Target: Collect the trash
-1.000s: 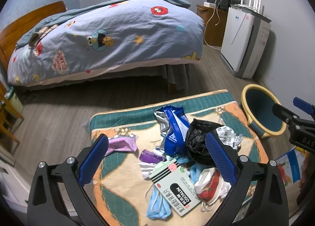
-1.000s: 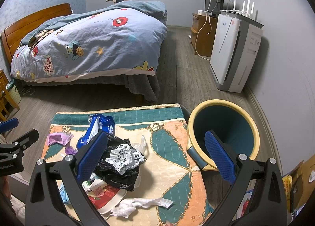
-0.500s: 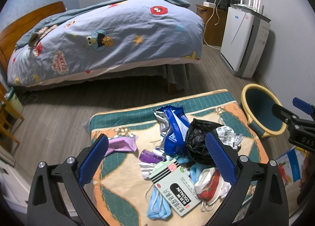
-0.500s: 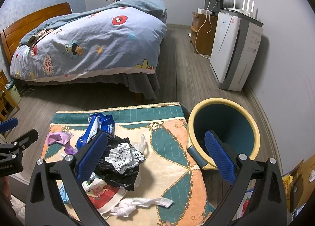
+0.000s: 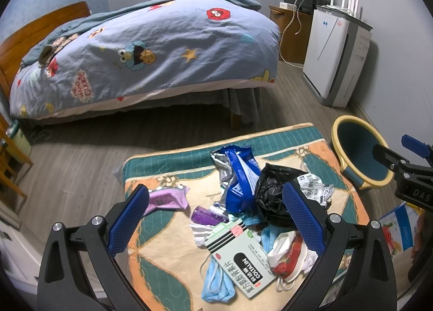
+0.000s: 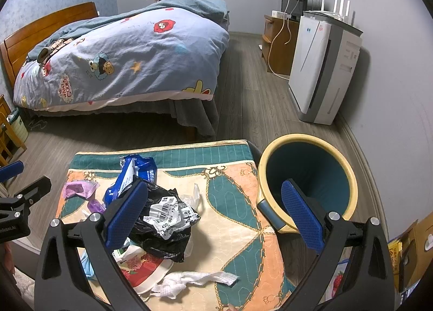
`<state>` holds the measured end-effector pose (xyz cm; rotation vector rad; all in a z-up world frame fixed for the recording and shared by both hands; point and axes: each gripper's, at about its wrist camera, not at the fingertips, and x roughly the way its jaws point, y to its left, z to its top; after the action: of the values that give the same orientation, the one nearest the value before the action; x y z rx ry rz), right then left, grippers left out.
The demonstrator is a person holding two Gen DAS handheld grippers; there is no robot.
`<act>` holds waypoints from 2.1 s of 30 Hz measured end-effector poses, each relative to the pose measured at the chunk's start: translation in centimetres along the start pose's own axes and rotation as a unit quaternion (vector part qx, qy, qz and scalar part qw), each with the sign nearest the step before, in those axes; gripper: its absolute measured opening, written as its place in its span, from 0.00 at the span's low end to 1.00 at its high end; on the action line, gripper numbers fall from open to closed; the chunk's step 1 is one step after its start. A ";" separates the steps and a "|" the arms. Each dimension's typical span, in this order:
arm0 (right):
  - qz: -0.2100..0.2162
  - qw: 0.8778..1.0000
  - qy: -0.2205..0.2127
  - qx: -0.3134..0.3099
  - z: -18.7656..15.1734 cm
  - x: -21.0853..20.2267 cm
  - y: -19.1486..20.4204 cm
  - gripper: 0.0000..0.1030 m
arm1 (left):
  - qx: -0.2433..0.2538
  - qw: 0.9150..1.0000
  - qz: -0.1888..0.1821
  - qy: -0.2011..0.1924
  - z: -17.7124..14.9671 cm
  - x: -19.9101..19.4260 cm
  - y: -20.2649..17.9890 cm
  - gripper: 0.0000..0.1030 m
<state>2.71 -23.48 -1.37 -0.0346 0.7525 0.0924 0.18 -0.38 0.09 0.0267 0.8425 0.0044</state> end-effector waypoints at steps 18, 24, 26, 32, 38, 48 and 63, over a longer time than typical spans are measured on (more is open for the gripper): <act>-0.001 1.000 0.002 -0.001 0.0 0.1 0.0 0.95 | 0.000 1.000 0.001 0.000 0.0 0.0 0.0 0.95; -0.001 1.000 0.006 0.000 -0.1 0.3 -0.1 0.95 | 0.001 1.000 0.001 0.000 0.0 0.0 0.0 0.95; 0.000 1.000 0.011 0.002 -0.2 0.5 -0.1 0.95 | 0.004 1.000 0.001 -0.004 0.0 0.2 -0.1 0.95; 0.023 0.997 0.068 0.039 -0.2 2.7 -1.3 0.95 | 0.035 0.999 0.024 -0.028 0.6 1.7 -0.4 0.95; 0.066 0.988 0.117 0.076 -0.1 6.7 -1.5 0.95 | 0.000 1.000 0.011 0.006 2.4 5.2 1.3 0.95; 0.121 0.960 0.220 0.124 -2.4 12.7 0.1 0.82 | -0.017 0.999 0.010 0.036 2.1 8.9 2.7 0.95; 0.137 0.964 0.188 0.130 0.3 10.5 -2.1 0.01 | 0.016 0.996 -0.042 0.071 2.1 12.0 0.3 0.91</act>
<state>10.75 -24.82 -8.32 0.3115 1.1417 0.2543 9.75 0.10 -7.43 0.0213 0.9854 -0.0872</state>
